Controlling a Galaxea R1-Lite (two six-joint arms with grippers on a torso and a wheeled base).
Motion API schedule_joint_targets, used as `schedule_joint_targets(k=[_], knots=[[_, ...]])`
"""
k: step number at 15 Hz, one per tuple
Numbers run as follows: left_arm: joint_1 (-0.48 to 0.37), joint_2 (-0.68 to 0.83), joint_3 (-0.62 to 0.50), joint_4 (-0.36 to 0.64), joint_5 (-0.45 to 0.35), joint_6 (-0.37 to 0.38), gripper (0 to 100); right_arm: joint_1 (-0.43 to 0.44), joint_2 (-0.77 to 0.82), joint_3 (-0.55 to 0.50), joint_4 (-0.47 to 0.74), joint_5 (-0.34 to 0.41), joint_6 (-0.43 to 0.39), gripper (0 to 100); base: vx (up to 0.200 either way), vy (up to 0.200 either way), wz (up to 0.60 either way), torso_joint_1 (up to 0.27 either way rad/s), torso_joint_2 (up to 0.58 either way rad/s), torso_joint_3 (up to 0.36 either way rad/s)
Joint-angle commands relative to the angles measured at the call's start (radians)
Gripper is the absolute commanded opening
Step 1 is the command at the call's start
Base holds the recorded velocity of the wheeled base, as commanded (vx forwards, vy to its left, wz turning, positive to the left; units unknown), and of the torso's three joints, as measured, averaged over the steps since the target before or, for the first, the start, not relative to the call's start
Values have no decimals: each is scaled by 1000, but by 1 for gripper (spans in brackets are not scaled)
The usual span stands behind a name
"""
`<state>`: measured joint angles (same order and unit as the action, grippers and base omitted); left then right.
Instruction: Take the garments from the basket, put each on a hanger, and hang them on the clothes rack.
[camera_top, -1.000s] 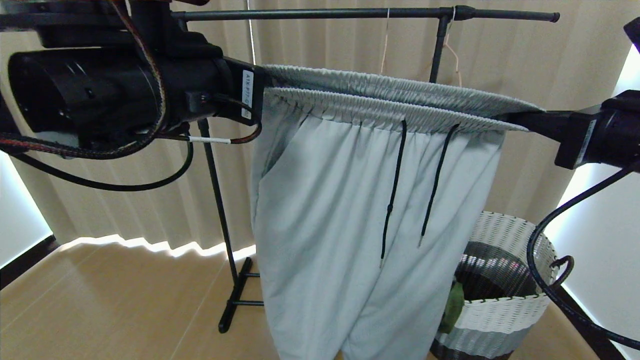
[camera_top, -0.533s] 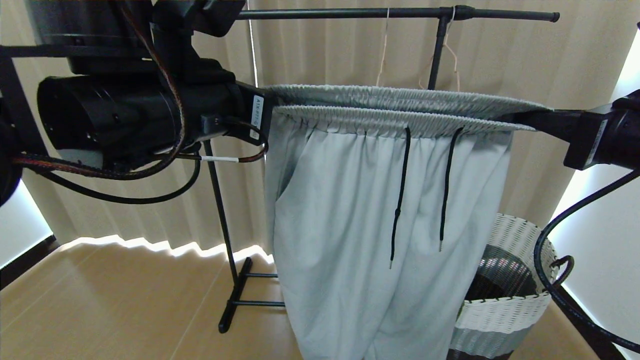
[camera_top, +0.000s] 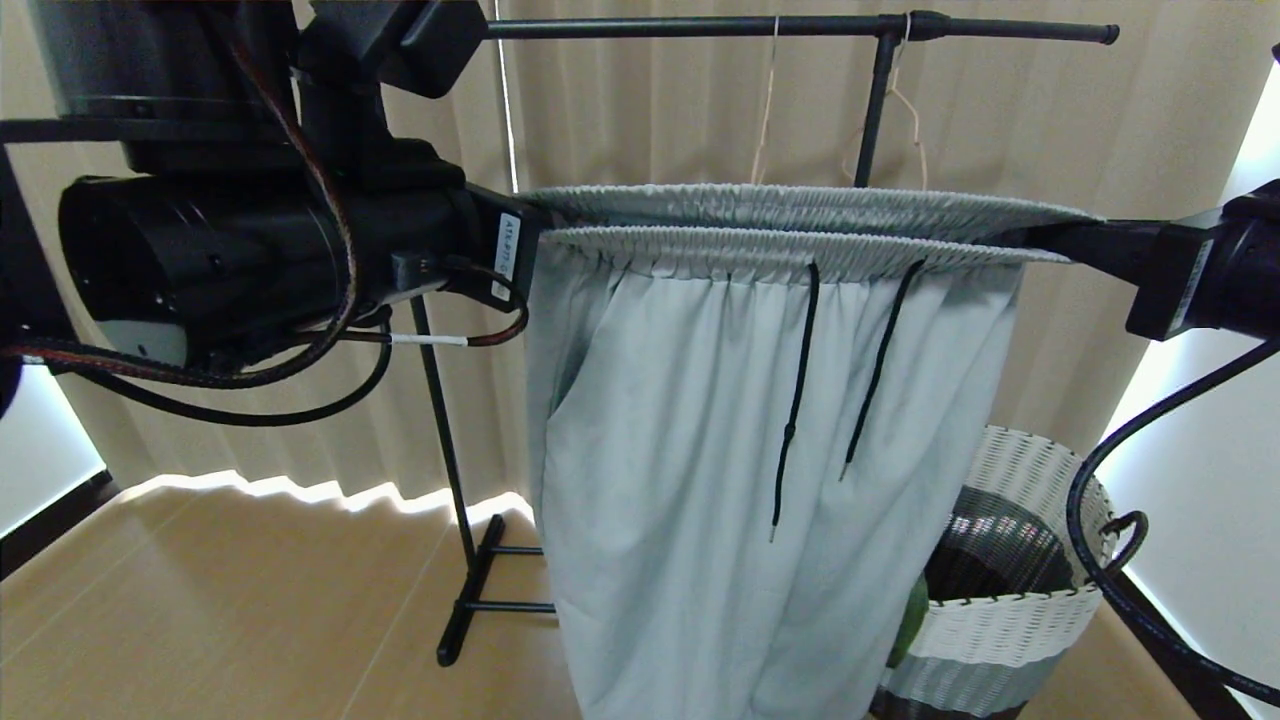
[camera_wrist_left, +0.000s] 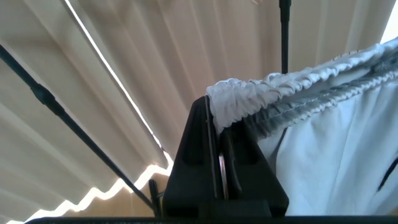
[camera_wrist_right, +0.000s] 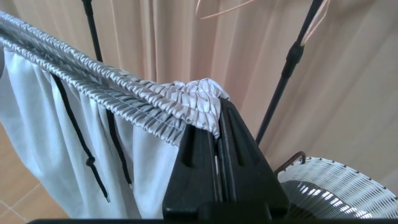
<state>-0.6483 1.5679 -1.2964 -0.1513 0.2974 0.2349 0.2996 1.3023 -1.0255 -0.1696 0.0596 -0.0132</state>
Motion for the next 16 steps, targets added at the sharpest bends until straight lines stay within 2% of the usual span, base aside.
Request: schedule_joint_targets(k=[1,16], knots=[[-2,-19,12,-1,0,1,0,1,2,2,-1,0,-1,0,0,0,0,0,0,0],[-5,-23,17,1,-1,3,0,1,2,19,-2,-1,-2,0,0,0,0,0,0,0]])
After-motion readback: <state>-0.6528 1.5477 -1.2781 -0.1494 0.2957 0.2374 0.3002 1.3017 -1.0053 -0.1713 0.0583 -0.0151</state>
